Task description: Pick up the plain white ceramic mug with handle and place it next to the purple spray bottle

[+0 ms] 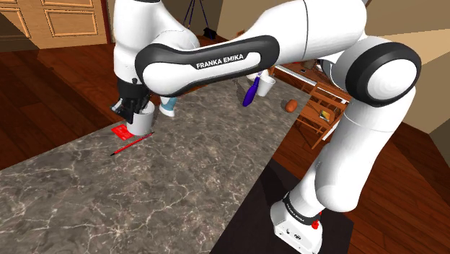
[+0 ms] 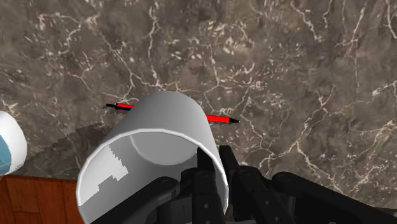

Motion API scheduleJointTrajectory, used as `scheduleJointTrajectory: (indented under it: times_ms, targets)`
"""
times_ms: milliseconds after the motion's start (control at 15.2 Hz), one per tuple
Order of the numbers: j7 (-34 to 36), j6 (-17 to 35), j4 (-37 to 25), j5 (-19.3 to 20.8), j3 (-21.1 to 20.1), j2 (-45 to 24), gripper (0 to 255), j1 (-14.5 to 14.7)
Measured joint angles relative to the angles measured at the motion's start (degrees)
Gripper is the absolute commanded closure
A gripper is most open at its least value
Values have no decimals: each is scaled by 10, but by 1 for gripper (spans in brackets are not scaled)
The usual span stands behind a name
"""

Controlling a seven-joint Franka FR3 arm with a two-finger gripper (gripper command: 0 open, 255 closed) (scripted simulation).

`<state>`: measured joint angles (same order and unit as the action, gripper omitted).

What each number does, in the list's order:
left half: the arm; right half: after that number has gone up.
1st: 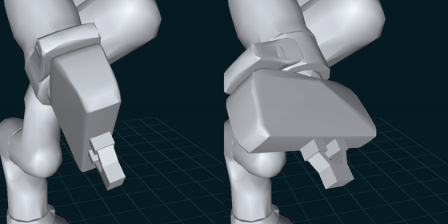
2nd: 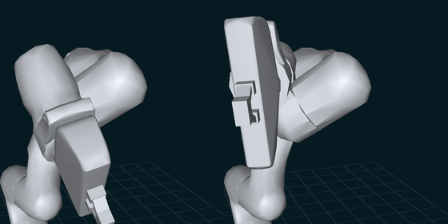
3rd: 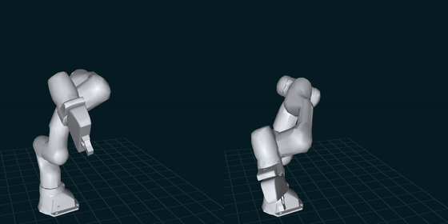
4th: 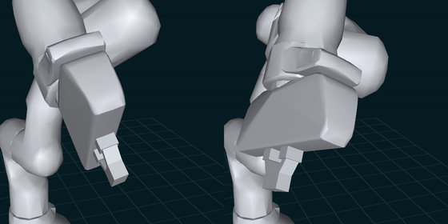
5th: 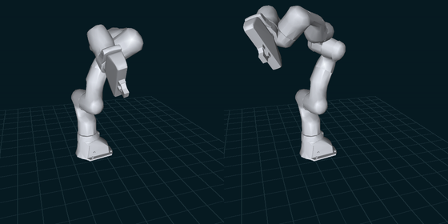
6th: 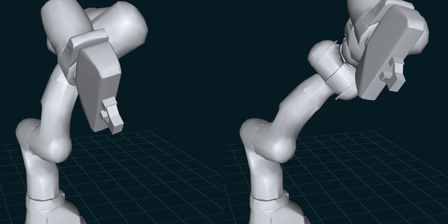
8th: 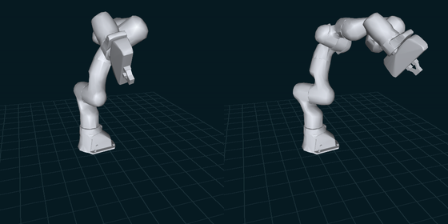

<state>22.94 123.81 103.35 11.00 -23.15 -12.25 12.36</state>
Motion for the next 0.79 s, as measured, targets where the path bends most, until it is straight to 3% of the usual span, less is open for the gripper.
scheduleJointTrajectory:
  times_ms: [792]
  targets:
    - [-15,-85,-68,-16,-4,20,255,-1]
